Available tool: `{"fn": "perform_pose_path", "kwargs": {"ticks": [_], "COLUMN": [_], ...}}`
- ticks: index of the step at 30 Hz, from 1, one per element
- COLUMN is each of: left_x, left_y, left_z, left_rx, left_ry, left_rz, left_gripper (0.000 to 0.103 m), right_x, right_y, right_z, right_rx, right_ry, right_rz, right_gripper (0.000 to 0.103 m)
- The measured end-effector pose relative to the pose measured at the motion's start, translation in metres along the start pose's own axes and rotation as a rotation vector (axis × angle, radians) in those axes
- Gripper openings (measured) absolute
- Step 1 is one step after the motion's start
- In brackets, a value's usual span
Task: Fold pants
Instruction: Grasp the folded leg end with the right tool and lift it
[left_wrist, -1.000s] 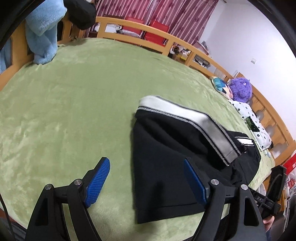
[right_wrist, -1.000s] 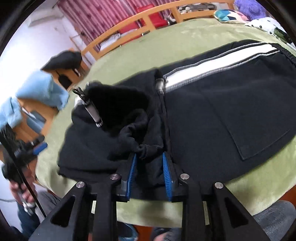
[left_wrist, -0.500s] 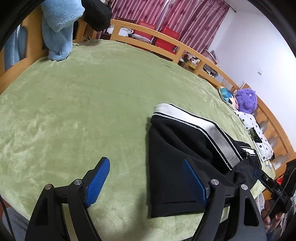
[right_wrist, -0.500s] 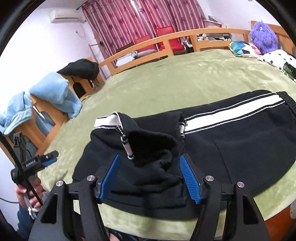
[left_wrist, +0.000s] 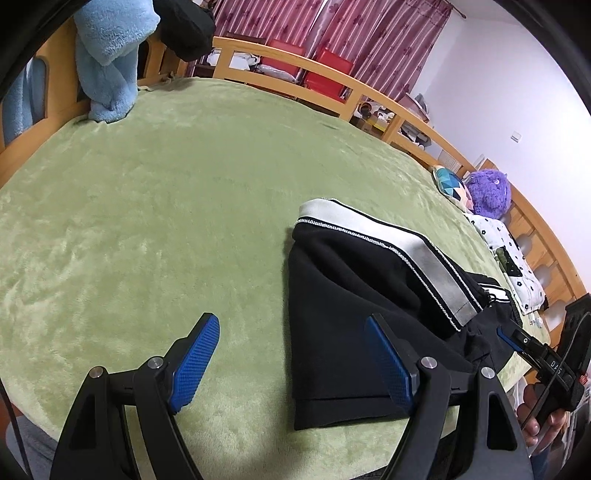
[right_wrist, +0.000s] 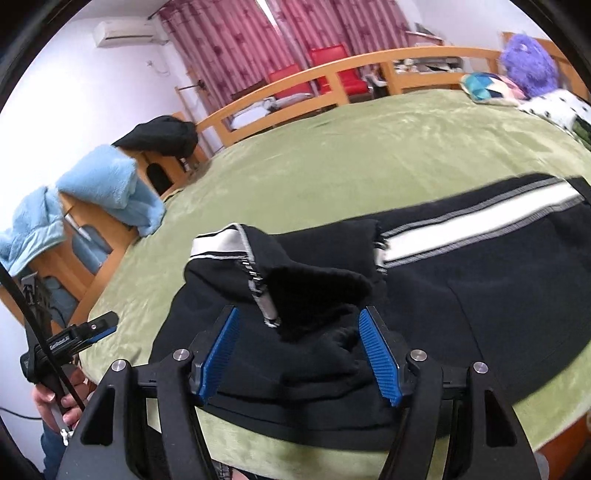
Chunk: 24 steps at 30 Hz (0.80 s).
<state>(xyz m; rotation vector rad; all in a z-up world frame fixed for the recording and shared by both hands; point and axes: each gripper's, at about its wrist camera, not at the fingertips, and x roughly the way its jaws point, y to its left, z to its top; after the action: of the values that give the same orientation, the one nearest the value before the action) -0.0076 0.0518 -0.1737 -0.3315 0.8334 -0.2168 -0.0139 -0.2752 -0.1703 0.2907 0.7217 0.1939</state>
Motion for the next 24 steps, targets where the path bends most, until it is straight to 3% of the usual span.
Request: {"fn": "perform_pose_path", "kwargs": {"ticks": [2,6,7,8,10,13,14,16,19,21,23,24], "left_x": [0.003,0.010,0.012,0.014,0.017,0.021,0.025,0.032,0.041,0.043,0.045,0.046], "left_y": [0.002,0.004,0.005,0.005,0.004,0.004,0.003,0.002,-0.003,-0.006,-0.009,-0.010], "left_z": [0.002,0.006,0.008,0.010,0.014,0.021,0.023,0.026,0.029,0.029,0.027,0.026], "left_rx": [-0.008,-0.012,-0.011,-0.008,0.003,-0.002,-0.006,-0.005,0.006,0.017,0.027,0.030], "left_ry": [0.003,0.014,0.020,0.024,0.028,0.021,0.024,0.034,0.047,0.051,0.057,0.061], "left_rz": [-0.002,0.002,0.004,0.004,0.004,-0.001,-0.010,-0.016,-0.022,-0.029,-0.033,-0.036], "left_gripper": [0.080,0.080,0.080,0.080,0.080,0.080,0.080,0.080,0.080,0.080,0.080,0.080], "right_x": [0.010,0.047,0.056,0.065,0.073,0.071,0.076,0.095,0.123,0.120,0.102,0.093], "right_y": [0.009,0.020,0.021,0.021,0.021,0.009,-0.003,-0.023,-0.041,-0.046,-0.051,-0.052], "right_z": [0.002,0.006,0.008,0.013,0.032,0.069,0.087,0.106,0.110,0.101,0.088,0.082], "right_rx": [-0.026,-0.052,-0.059,-0.072,-0.101,-0.090,-0.055,0.017,0.017,-0.004,-0.030,-0.035], "right_ry": [0.008,0.068,0.069,0.073,0.084,-0.013,-0.009,0.063,0.215,0.237,0.226,0.213], "right_rz": [0.025,0.046,0.029,0.017,0.033,-0.047,-0.033,0.019,-0.023,-0.028,-0.059,-0.070], "right_gripper": [0.074,0.073,0.057,0.012,0.007,0.008,0.008,0.008,0.010,0.024,0.050,0.053]}}
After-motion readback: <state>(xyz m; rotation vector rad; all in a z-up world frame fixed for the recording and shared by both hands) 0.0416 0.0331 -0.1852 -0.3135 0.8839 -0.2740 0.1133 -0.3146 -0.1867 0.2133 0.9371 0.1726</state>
